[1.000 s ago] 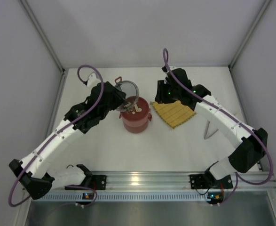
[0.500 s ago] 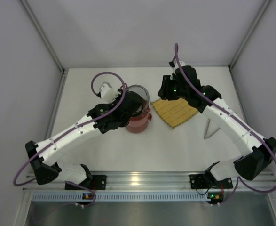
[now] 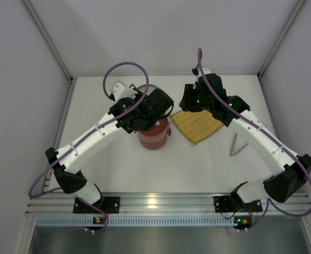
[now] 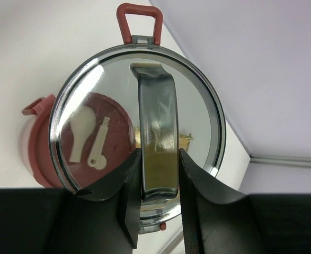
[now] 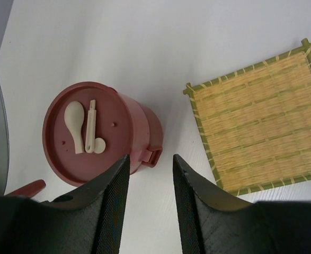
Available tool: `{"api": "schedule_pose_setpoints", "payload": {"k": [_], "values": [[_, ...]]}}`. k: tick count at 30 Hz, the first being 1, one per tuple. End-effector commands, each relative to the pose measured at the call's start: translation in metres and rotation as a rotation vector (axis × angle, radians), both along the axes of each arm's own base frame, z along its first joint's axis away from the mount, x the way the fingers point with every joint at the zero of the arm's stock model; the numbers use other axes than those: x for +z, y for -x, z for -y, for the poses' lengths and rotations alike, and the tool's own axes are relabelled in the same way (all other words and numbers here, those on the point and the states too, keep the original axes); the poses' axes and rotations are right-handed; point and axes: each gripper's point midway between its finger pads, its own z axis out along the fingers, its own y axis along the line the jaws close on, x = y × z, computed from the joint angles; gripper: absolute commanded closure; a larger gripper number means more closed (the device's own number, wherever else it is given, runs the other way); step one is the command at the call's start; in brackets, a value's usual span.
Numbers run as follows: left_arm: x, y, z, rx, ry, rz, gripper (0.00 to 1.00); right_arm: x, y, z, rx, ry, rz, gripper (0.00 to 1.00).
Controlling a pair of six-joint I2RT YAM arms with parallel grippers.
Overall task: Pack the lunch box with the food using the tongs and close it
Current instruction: Place the box lid in the packing box.
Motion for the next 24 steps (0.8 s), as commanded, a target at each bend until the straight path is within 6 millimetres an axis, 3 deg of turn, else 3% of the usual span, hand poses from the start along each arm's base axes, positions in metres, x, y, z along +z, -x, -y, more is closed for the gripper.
{"api": "schedule_pose_setpoints", "payload": {"k": [1, 7, 8, 9, 11, 12, 13, 16, 18, 19, 20, 22, 24], "values": [[0.016, 0.002, -0.026, 0.078, -0.046, 0.051, 1.00, 0.029, -0.003, 0.011, -0.039, -0.033, 0.073, 0.62], [0.031, 0.000, -0.036, 0.051, -0.128, 0.093, 1.00, 0.032, 0.000, 0.016, -0.051, -0.030, 0.081, 0.62], [0.029, 0.005, -0.044, 0.008, -0.209, 0.087, 1.00, 0.032, 0.000, 0.017, -0.053, -0.031, 0.082, 0.62], [0.036, 0.001, -0.038, 0.002, -0.171, 0.133, 1.00, 0.034, 0.000, 0.017, -0.054, -0.032, 0.087, 0.62], [0.049, 0.006, -0.050, 0.007, -0.137, 0.189, 1.00, 0.034, 0.001, 0.018, -0.055, -0.030, 0.086, 0.62], [0.037, 0.005, -0.047, -0.015, -0.170, 0.190, 1.00, 0.036, 0.000, 0.019, -0.059, -0.031, 0.089, 0.62], [0.048, 0.003, -0.044, -0.020, -0.133, 0.227, 1.00, 0.036, 0.001, 0.020, -0.062, -0.029, 0.089, 0.62], [0.052, 0.000, -0.043, 0.016, -0.105, 0.231, 1.00, 0.037, 0.000, 0.023, -0.073, -0.029, 0.091, 0.62], [0.040, -0.002, -0.048, 0.098, -0.091, 0.202, 1.00, 0.038, 0.000, 0.023, -0.076, -0.032, 0.091, 0.62], [0.049, -0.004, -0.047, 0.163, 0.032, 0.233, 1.00, 0.038, -0.001, 0.024, -0.083, -0.030, 0.089, 0.62], [0.029, -0.001, -0.052, 0.188, -0.020, 0.178, 1.00, 0.037, 0.000, 0.026, -0.087, -0.025, 0.085, 0.62], [0.027, -0.002, -0.051, 0.255, 0.089, 0.173, 1.00, 0.035, 0.001, 0.028, -0.097, -0.019, 0.075, 0.62], [0.006, -0.003, -0.043, 0.267, 0.059, 0.109, 1.00, 0.034, 0.002, 0.033, -0.113, -0.011, 0.069, 0.62]]}}
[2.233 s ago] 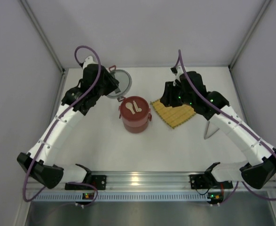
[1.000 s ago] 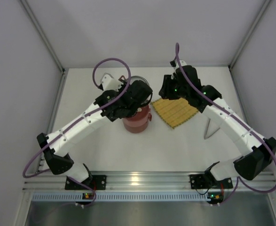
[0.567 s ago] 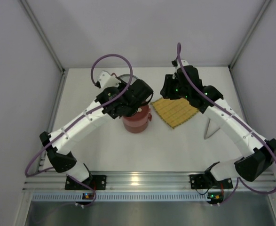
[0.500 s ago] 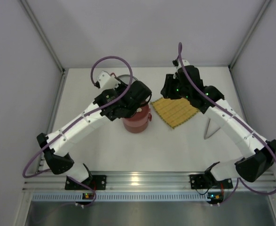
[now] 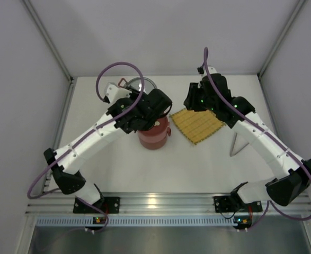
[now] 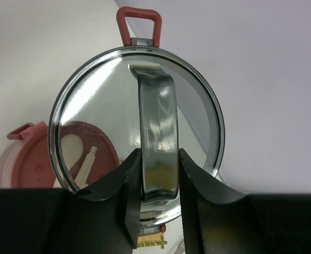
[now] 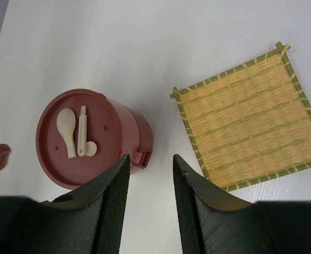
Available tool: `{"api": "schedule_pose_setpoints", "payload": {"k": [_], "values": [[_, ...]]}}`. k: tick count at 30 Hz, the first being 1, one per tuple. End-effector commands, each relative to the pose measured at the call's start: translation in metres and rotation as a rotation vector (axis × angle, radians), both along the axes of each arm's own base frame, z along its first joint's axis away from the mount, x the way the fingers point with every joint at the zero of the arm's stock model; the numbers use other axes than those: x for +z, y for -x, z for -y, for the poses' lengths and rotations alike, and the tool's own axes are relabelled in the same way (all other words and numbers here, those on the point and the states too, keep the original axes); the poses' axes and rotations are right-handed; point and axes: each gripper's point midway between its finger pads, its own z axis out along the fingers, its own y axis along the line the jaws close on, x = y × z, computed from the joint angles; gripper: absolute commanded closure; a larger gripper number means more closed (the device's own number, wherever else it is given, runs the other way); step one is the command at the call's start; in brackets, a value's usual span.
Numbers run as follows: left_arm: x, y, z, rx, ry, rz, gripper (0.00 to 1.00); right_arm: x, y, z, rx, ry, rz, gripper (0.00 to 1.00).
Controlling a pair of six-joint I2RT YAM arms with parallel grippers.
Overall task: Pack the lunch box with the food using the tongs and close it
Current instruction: Place the box lid in the packing box.
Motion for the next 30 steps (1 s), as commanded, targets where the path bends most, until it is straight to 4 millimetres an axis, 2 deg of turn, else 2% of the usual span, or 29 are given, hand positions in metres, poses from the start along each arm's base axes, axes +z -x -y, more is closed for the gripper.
{"api": "schedule_pose_setpoints", "payload": {"k": [1, 3, 6, 15, 16, 19, 22, 26, 30], "values": [[-0.023, 0.002, -0.007, 0.141, 0.095, -0.036, 1.00, 0.023, 0.001, 0.020, -0.070, -0.018, 0.038, 0.62], [-0.039, -0.001, 0.007, 0.132, 0.099, -0.091, 1.00, 0.022, 0.003, 0.026, -0.089, -0.018, 0.031, 0.62], [-0.065, 0.001, 0.013, 0.170, 0.159, -0.135, 1.00, 0.025, 0.009, 0.030, -0.099, -0.036, 0.032, 0.62], [-0.097, -0.001, 0.038, 0.211, 0.271, -0.226, 1.00, 0.039, 0.023, 0.058, -0.136, -0.046, 0.045, 0.61], [-0.106, 0.000, 0.042, 0.231, 0.300, -0.249, 1.00, 0.042, 0.025, 0.062, -0.139, -0.044, 0.052, 0.61], [-0.127, 0.000, 0.036, 0.282, 0.324, -0.307, 1.00, 0.042, 0.024, 0.069, -0.157, -0.036, 0.053, 0.61], [-0.140, 0.004, 0.027, 0.325, 0.335, -0.336, 1.00, 0.042, 0.027, 0.068, -0.152, -0.045, 0.052, 0.61], [-0.136, 0.005, 0.015, 0.341, 0.355, -0.346, 1.00, 0.036, 0.030, 0.066, -0.142, -0.056, 0.043, 0.61], [-0.137, 0.007, 0.017, 0.332, 0.362, -0.370, 1.00, 0.037, 0.030, 0.066, -0.142, -0.066, 0.045, 0.61]]}}
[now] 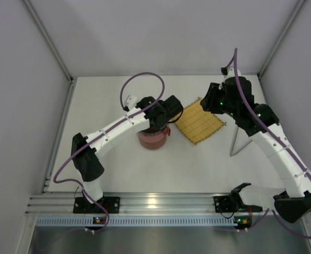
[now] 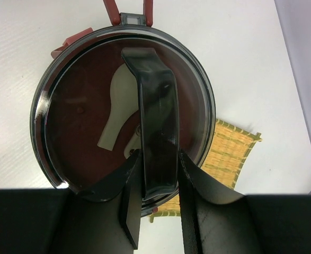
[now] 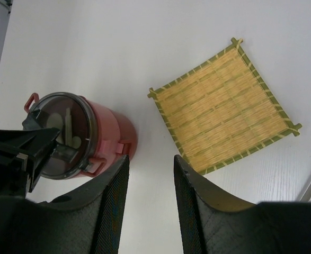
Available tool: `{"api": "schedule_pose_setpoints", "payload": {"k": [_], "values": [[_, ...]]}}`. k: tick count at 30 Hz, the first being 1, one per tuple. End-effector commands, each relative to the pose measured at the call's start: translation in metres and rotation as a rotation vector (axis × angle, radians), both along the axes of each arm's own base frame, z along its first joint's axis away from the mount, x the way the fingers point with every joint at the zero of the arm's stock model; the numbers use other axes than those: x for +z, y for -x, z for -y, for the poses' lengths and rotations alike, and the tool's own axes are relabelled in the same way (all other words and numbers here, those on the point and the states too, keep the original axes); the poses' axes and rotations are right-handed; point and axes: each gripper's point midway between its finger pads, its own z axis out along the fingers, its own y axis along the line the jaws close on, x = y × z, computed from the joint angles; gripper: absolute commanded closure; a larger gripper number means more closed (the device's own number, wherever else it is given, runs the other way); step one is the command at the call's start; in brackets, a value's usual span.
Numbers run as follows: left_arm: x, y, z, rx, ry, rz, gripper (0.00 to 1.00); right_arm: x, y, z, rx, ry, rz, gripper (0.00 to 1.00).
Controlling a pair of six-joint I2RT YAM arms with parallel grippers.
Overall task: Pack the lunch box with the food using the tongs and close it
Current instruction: Place the box lid in the packing box.
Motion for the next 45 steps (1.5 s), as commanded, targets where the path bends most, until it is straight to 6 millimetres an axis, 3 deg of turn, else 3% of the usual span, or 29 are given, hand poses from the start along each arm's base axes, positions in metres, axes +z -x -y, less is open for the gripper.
{"api": "schedule_pose_setpoints", "payload": {"k": [1, 13, 15, 16, 25, 27, 34, 39, 45], "values": [[0.012, 0.010, -0.029, 0.394, 0.241, 0.068, 1.00, 0.010, 0.005, 0.006, -0.010, -0.021, 0.020, 0.61], [0.024, 0.002, -0.026, 0.328, 0.202, 0.085, 1.00, 0.013, 0.006, 0.009, -0.021, -0.022, 0.027, 0.61], [0.024, 0.003, -0.025, 0.326, 0.202, 0.080, 0.91, 0.014, 0.007, 0.008, -0.018, -0.026, 0.029, 0.61], [0.023, 0.002, -0.024, 0.322, 0.199, 0.079, 0.81, 0.015, 0.008, 0.008, -0.019, -0.027, 0.030, 0.61], [0.017, 0.004, -0.022, 0.308, 0.185, 0.052, 0.69, 0.019, 0.011, 0.012, -0.025, -0.029, 0.037, 0.61], [0.017, 0.004, -0.020, 0.299, 0.184, 0.046, 0.60, 0.018, 0.011, 0.012, -0.025, -0.027, 0.037, 0.61], [0.011, 0.007, -0.018, 0.289, 0.177, 0.018, 0.47, 0.015, 0.015, 0.014, -0.025, -0.021, 0.033, 0.61], [0.019, 0.009, -0.015, 0.265, 0.181, 0.032, 0.44, 0.018, 0.017, 0.015, -0.022, -0.022, 0.037, 0.61], [0.033, 0.012, -0.010, 0.215, 0.172, 0.064, 0.30, 0.022, 0.017, 0.013, -0.013, -0.027, 0.036, 0.61]]}}
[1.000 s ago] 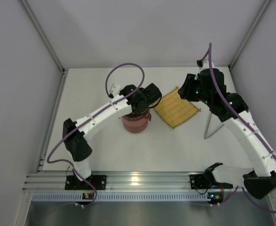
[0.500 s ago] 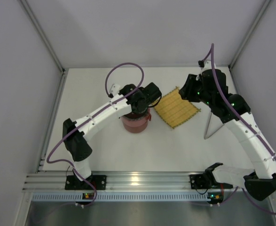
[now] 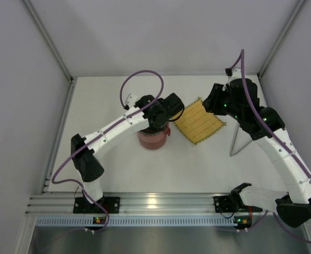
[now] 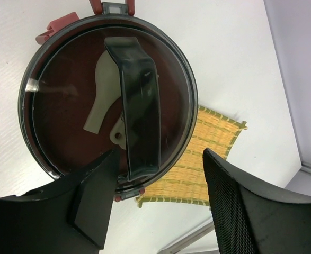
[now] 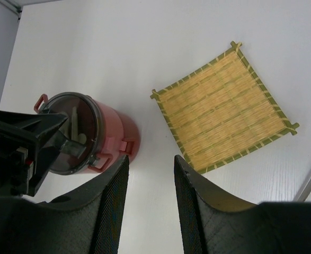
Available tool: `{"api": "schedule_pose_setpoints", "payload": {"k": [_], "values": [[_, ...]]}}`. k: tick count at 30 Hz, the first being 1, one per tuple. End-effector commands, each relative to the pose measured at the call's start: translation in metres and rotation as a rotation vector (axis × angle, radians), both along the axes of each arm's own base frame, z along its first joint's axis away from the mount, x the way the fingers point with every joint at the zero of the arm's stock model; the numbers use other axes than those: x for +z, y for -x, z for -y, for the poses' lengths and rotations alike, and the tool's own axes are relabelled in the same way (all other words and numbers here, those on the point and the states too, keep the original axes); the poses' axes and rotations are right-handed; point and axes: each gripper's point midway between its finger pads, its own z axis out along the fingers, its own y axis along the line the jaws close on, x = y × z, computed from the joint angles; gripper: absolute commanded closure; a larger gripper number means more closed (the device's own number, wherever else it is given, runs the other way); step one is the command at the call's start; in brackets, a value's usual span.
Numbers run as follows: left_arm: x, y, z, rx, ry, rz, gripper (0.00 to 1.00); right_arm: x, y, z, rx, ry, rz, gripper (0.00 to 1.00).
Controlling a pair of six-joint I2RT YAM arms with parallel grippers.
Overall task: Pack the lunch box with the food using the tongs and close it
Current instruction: Place the box lid in the packing box, then pick up the box lid from the packing box.
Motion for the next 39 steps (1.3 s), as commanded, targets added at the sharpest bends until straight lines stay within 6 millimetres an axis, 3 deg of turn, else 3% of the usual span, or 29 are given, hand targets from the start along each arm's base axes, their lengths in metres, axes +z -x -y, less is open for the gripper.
{"api": "schedule_pose_setpoints", "payload": {"k": [1, 5, 8, 14, 16, 19, 20, 22, 23, 26, 28, 32, 37, 39], "values": [[0.019, 0.011, -0.021, 0.220, 0.108, 0.051, 0.31, 0.011, 0.005, 0.006, -0.011, -0.010, 0.008, 0.61], [0.027, 0.012, -0.021, 0.177, 0.083, 0.058, 0.23, 0.010, 0.005, 0.007, -0.009, -0.004, 0.007, 0.61], [0.044, 0.015, -0.023, 0.141, 0.070, 0.109, 0.21, 0.012, 0.008, 0.008, -0.003, -0.002, 0.015, 0.60], [0.097, 0.013, -0.057, 0.104, -0.026, 0.276, 0.21, 0.026, 0.009, 0.001, 0.054, -0.003, 0.043, 0.60], [0.127, 0.010, -0.072, 0.091, -0.097, 0.362, 0.20, 0.029, 0.006, -0.005, 0.084, -0.004, 0.047, 0.60], [0.166, -0.003, -0.068, -0.100, -0.292, 0.422, 0.11, 0.029, 0.000, -0.012, 0.114, 0.001, 0.050, 0.60], [0.178, -0.011, -0.056, -0.228, -0.400, 0.445, 0.09, 0.028, -0.001, -0.015, 0.129, 0.006, 0.050, 0.60], [0.196, -0.011, -0.061, -0.387, -0.542, 0.460, 0.05, 0.029, -0.009, -0.020, 0.146, 0.014, 0.057, 0.60], [0.199, -0.011, -0.047, -0.488, -0.507, 0.490, 0.04, 0.029, -0.008, -0.027, 0.189, 0.006, 0.055, 0.60], [0.228, -0.017, -0.050, -0.662, -0.488, 0.532, 0.02, 0.032, -0.016, -0.042, 0.278, 0.033, 0.057, 0.59], [0.218, -0.020, -0.072, -0.709, -0.568, 0.440, 0.02, 0.031, -0.026, -0.050, 0.325, 0.066, 0.043, 0.59], [0.199, -0.019, -0.084, -0.807, -0.606, 0.359, 0.02, 0.023, -0.037, -0.079, 0.445, 0.073, 0.034, 0.59], [0.175, -0.018, -0.114, -0.775, -0.612, 0.291, 0.01, 0.013, -0.053, -0.119, 0.556, 0.158, 0.048, 0.60], [0.180, -0.015, -0.125, -0.761, -0.588, 0.321, 0.01, 0.005, -0.053, -0.141, 0.608, 0.208, 0.033, 0.60]]}}
